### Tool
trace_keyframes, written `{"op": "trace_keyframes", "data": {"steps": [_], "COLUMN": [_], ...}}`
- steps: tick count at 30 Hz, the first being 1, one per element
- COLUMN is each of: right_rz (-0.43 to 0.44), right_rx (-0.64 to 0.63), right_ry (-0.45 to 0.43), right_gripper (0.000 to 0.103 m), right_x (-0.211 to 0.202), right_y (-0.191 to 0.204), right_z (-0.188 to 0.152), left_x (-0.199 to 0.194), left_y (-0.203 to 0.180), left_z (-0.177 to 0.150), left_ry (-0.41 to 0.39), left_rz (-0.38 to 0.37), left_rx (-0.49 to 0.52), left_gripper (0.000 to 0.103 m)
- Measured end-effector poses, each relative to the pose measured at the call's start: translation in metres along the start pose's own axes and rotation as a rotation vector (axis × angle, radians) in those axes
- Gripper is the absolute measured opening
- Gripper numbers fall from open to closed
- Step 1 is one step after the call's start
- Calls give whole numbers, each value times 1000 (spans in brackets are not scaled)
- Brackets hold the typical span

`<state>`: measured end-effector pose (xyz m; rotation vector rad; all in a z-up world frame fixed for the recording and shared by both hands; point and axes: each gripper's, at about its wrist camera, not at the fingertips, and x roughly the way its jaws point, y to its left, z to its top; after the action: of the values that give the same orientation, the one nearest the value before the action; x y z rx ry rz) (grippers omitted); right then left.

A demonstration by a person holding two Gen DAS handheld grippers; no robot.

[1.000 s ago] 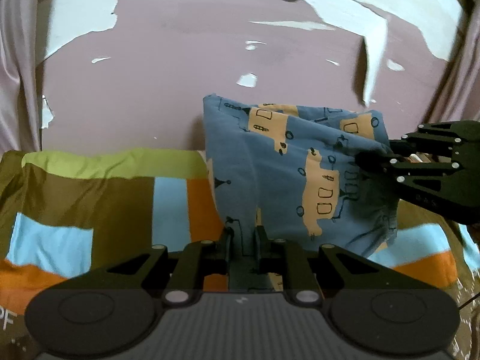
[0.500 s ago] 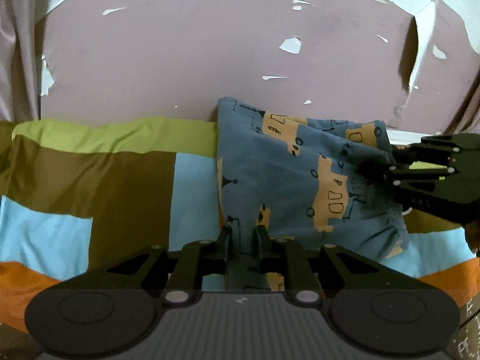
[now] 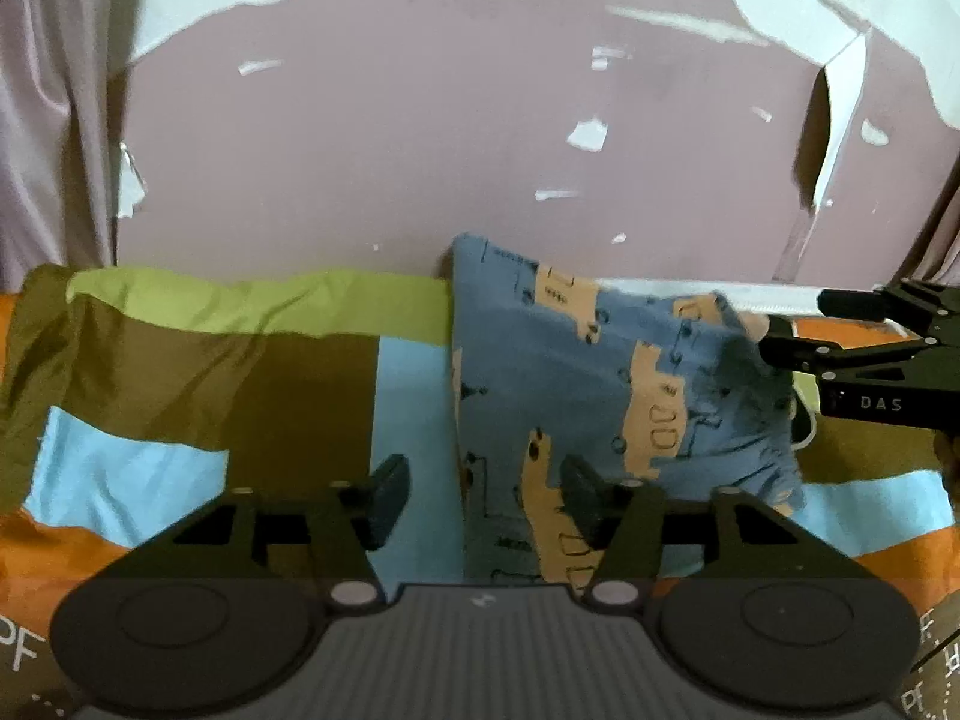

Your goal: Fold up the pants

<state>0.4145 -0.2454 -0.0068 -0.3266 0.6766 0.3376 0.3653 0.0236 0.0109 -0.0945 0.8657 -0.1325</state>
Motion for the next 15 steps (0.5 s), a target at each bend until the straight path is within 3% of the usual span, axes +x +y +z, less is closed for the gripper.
{"op": "trace_keyframes", "data": {"steps": [4,7,15], "right_rz": [-34,-49,-32], "right_rx": [20,50,209], "right_ry": [-53,-93,-134], "right_gripper": [97,102,102], "right_x": [-23,-42,-105], "right_y": [0,3,18], "right_z": [-1,-2,-21], "left_x": [-16,-30,-70], "left_y": [-2,-4,-10], "left_z": [3,3,-12], "left_ry": [-32,-63,-134], "left_rz": [9,19,18], "left_rx": [3,0,-18], "left_gripper": [85,95,103]}}
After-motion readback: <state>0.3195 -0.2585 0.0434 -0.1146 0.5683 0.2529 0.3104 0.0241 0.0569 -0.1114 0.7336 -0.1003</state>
